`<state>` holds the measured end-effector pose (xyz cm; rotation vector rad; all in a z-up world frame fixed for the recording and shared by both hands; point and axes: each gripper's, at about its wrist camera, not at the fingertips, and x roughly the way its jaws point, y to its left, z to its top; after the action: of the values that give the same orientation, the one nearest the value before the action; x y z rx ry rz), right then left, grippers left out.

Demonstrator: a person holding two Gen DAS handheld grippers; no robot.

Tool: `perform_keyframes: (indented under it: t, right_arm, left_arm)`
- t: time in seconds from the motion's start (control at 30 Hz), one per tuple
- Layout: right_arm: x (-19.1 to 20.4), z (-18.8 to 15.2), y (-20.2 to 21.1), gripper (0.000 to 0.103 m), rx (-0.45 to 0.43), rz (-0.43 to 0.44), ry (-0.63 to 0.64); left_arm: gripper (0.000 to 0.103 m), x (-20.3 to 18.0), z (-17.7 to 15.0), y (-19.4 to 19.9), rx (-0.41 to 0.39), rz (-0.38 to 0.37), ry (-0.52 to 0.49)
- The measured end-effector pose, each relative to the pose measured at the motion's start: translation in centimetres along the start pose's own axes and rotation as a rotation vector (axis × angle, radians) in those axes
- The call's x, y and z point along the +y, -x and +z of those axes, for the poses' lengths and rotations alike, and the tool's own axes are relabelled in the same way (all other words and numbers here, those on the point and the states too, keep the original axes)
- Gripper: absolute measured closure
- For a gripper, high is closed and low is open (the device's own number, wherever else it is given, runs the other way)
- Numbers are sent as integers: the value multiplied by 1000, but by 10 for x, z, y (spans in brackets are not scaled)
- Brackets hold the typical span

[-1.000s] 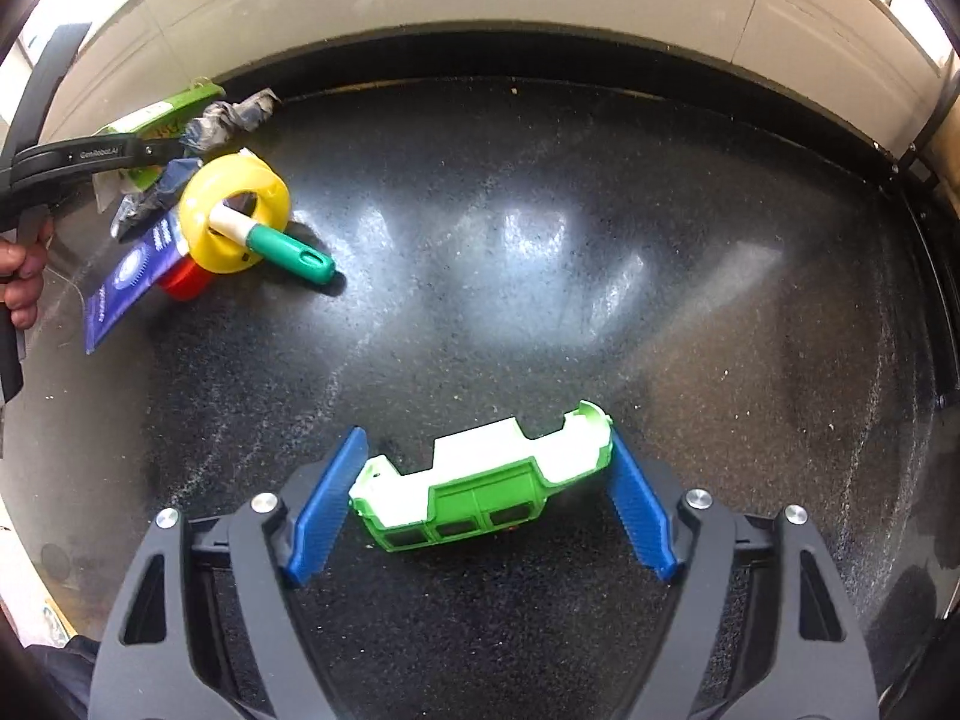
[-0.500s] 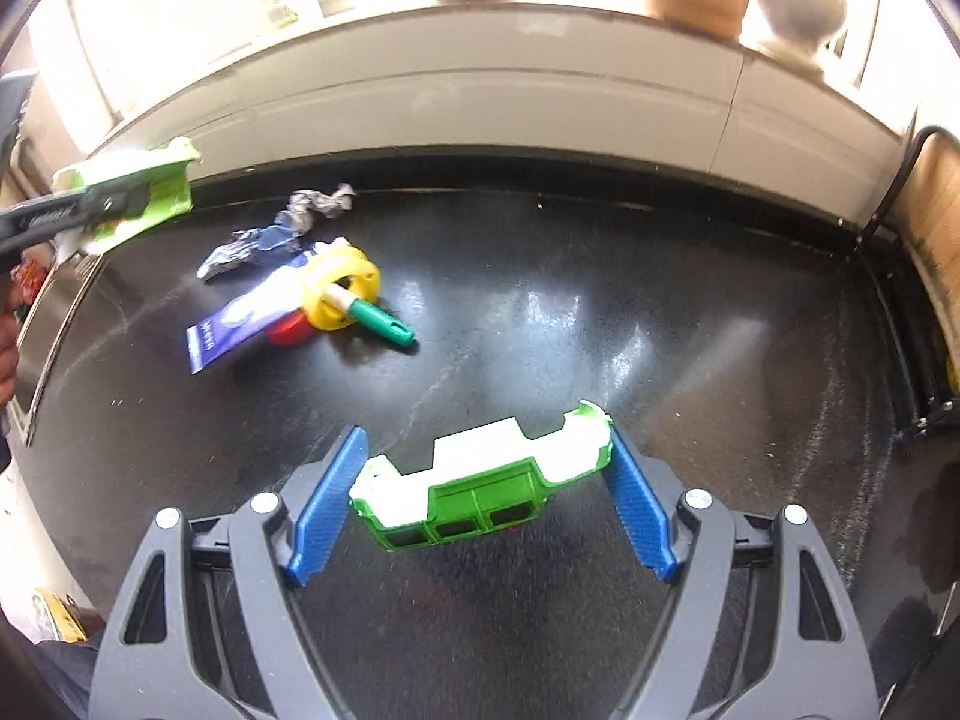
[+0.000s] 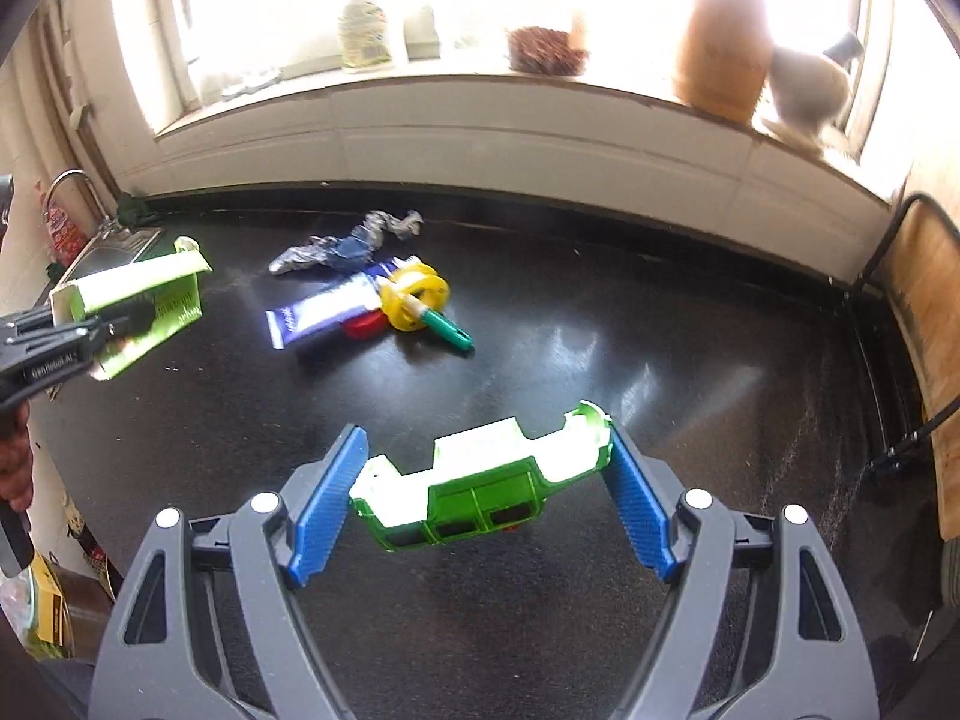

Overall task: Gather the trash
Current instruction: 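Carry the carton and clip to the bin and open both tools over it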

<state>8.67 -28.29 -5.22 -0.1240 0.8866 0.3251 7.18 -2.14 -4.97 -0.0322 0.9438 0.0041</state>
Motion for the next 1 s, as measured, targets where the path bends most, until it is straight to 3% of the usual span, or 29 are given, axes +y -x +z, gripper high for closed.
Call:
perform_keyframes:
  t: [0.17,0.37,0.47,0.63,0.73,0.9,1.0]
  right_arm:
    - [51,15,11,27,-36,64,77]
    - [181,23,20,27,-58,275,276]
    - [255,15,19,27,-33,402,385]
    - [400,-25,13,27,58,643,584]
    - [466,-55,12,27,133,760,663]
    - [548,-112,-1,27,237,839,793]
    - [583,-137,-14,27,276,833,853]
  left_arm:
    - [79,29,-17,31,-41,26,42]
    - [79,98,-75,86,-76,148,151]
    - [79,144,-125,114,-59,245,251]
    - [79,217,-221,150,8,373,456]
    - [79,251,-281,163,57,436,582]
    - [79,288,-358,161,120,484,715]
    - [79,304,-390,147,140,466,766]
